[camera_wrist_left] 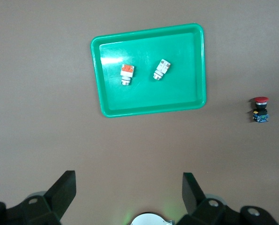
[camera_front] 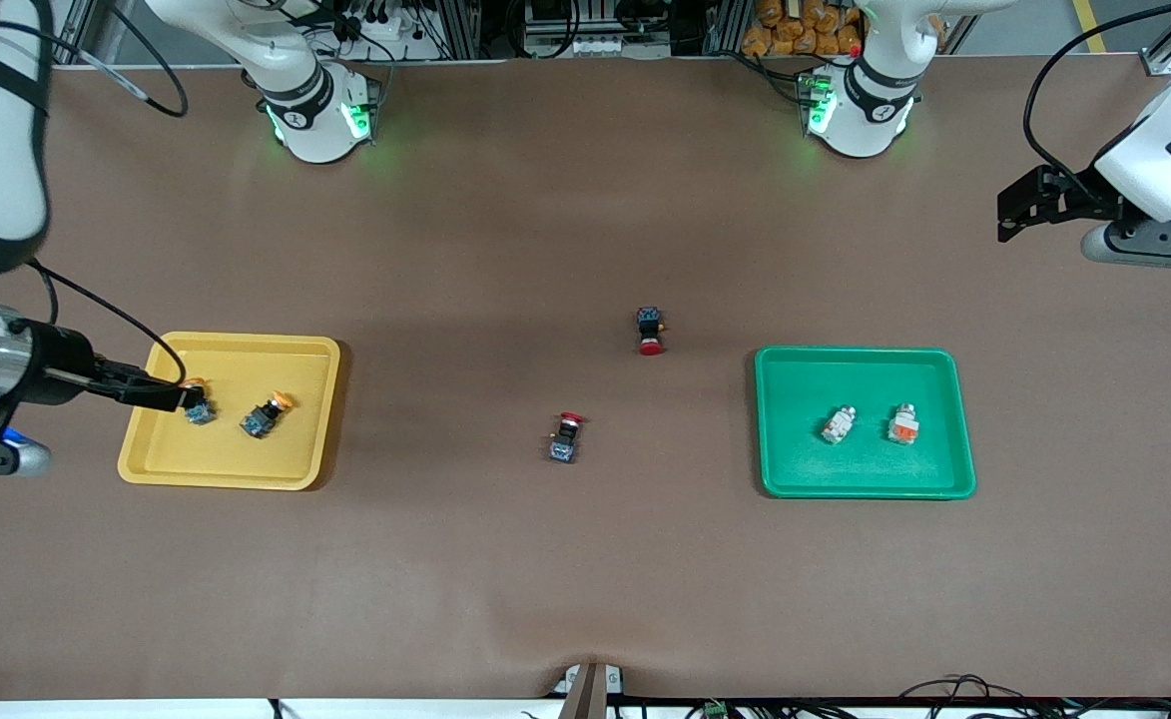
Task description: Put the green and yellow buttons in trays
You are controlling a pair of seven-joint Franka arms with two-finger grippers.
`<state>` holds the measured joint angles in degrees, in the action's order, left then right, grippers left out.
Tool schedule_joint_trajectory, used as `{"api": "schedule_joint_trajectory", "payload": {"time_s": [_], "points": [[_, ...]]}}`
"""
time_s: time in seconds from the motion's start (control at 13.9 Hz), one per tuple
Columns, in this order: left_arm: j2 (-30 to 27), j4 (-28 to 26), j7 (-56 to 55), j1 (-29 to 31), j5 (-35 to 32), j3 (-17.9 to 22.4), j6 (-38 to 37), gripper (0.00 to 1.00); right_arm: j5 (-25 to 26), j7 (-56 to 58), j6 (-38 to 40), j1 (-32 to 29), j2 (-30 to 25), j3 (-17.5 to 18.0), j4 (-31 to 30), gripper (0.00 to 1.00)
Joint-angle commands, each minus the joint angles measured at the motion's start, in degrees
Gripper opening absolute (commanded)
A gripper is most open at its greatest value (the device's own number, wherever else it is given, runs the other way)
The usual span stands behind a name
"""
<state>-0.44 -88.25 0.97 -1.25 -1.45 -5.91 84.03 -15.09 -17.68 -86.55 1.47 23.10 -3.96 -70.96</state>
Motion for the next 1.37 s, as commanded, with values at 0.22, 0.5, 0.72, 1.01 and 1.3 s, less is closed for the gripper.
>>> {"api": "schedule_joint_trajectory", "payload": {"time_s": [0.22,0.5,0.72,1.01,1.3], "points": [[1.23,1.77,-0.53,0.64,0.92,0.20,-0.97,1.00,17.36,-0.77,4.10,-3.95,-6.83,10.74,0.30,1.00],[1.32,1.77,-0.53,0.64,1.01,0.20,-0.89,1.00,16.32,-0.16,5.42,-3.75,-12.37,8.79,-2.59,1.00],[1.67,1.77,-0.53,0.64,1.01,0.20,-0.80,1.00,12.83,0.10,3.67,-3.84,-18.25,5.75,-10.48,1.00],[2.03,1.77,-0.62,0.64,1.10,0.20,-0.62,1.00,10.17,1.07,3.57,1.61,-23.19,-2.98,-14.82,1.00],[2.11,1.77,-0.53,0.73,0.92,0.20,-0.62,1.00,10.52,2.03,4.28,0.99,-23.19,-2.63,-14.64,1.00]]}}
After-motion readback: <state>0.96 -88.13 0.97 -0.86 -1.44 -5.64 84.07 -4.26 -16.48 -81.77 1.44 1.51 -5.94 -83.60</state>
